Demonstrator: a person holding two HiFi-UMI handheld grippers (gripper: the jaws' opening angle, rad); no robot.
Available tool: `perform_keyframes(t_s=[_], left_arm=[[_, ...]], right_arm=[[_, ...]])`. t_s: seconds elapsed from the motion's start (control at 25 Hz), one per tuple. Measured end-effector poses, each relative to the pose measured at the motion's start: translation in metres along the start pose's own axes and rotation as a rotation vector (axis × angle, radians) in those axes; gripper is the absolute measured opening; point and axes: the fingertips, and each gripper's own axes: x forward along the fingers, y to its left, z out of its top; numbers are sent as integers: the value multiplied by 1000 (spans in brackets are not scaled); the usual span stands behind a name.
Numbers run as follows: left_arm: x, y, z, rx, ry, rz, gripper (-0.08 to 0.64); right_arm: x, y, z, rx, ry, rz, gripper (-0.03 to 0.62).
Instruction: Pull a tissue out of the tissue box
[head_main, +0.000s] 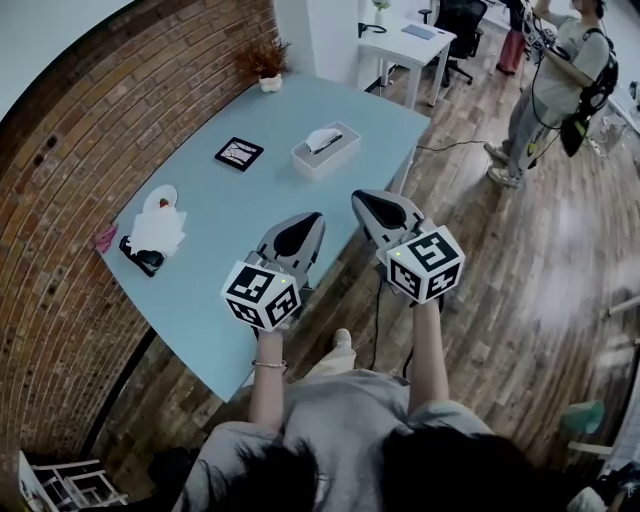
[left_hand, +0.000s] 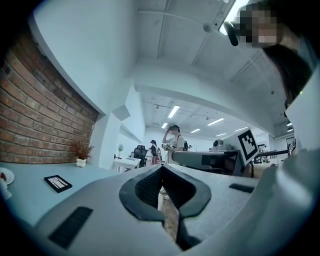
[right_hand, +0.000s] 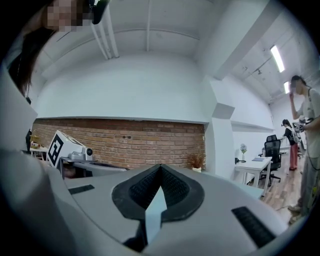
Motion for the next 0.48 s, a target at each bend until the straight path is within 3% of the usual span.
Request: perform_keyframes(t_s=[0.48], left_arm=[[86, 66, -4, -48, 15, -24, 3]], right_arm=[[66, -84, -17, 20, 56, -28, -2]])
